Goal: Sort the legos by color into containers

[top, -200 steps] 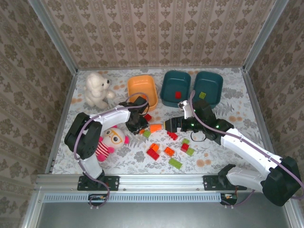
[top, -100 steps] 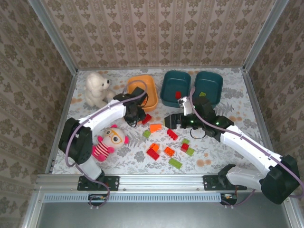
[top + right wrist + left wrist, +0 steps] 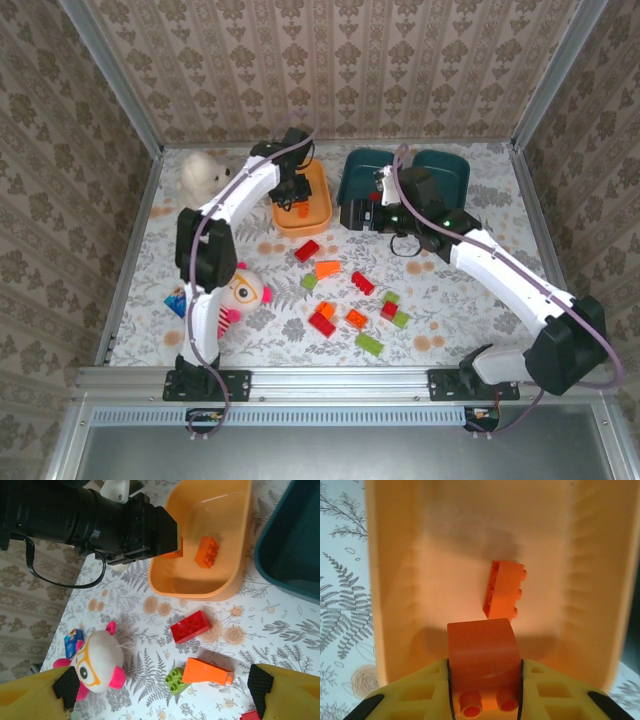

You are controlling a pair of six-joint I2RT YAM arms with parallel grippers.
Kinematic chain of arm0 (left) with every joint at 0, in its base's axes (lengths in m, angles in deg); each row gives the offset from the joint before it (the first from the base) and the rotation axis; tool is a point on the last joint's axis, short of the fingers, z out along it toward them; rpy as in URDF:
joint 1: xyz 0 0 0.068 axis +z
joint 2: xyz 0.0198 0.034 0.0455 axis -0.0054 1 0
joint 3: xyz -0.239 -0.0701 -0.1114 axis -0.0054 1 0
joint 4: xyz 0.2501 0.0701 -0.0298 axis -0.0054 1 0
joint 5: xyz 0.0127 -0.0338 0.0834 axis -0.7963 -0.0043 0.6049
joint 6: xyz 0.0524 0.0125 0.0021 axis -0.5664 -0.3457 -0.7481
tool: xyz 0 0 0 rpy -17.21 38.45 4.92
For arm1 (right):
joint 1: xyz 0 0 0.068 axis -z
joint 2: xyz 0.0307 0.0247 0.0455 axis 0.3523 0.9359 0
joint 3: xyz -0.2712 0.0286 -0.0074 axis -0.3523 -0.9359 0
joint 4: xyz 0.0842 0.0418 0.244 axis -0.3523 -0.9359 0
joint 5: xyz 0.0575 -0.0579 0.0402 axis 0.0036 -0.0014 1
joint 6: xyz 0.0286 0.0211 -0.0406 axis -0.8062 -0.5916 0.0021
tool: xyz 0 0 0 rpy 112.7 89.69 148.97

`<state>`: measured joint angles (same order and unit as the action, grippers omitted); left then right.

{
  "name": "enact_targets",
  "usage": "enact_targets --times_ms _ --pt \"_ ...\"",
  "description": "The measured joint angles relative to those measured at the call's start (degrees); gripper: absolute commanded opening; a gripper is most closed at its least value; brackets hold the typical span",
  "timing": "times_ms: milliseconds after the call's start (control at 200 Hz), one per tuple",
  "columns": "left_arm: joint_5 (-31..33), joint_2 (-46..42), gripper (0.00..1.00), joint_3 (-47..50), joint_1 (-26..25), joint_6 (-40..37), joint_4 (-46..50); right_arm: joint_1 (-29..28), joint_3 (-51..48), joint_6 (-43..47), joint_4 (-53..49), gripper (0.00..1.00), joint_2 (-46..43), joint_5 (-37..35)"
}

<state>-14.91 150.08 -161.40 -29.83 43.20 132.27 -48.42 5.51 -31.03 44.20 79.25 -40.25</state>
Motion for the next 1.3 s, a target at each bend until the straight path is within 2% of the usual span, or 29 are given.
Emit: enact_targets --times_ms 115,360,675,825,915,1075,1195,1300 --pt "0.72 4.26 0.2 -2.8 -0.02 -1.75 3.04 0.98 0.39 -1.62 -0.55 0.9 1.4 -0.39" --pt "0.9 6.1 0.23 -2.8 -0.02 -3.02 5.79 1.29 0.85 -3.28 -0.55 0.9 4.33 -0.37" --pt "-0.46 8.02 0.49 -2.8 -0.02 -4.0 5.75 1.29 0.92 -3.06 -3.5 0.88 5.99 -1.05" --pt "-0.81 7.89 0.57 -2.82 -0.02 -4.61 5.73 1.29 1.2 -2.51 -11.54 0.86 5.68 -4.52" --pt "-1.03 6.93 0.58 -2.71 -0.02 -4.5 5.46 1.29 1.2 -3.04 -18.16 0.83 4.5 -6.38" --pt "-1.03 -2.08 0.58 3.56 -0.42 -4.48 1.03 1.29 0.35 -5.2 -29.83 0.79 -0.66 -8.76" --pt "-1.92 -15.34 0.61 13.94 -2.25 -4.76 -5.68 0.44 -4.02 -6.93 -36.41 0.79 -4.63 -8.76" --pt "-3.63 -27.21 0.63 24.74 -5.46 -5.4 -12.26 -3.04 -9.92 -9.29 -40.15 0.79 -6.86 -8.72"
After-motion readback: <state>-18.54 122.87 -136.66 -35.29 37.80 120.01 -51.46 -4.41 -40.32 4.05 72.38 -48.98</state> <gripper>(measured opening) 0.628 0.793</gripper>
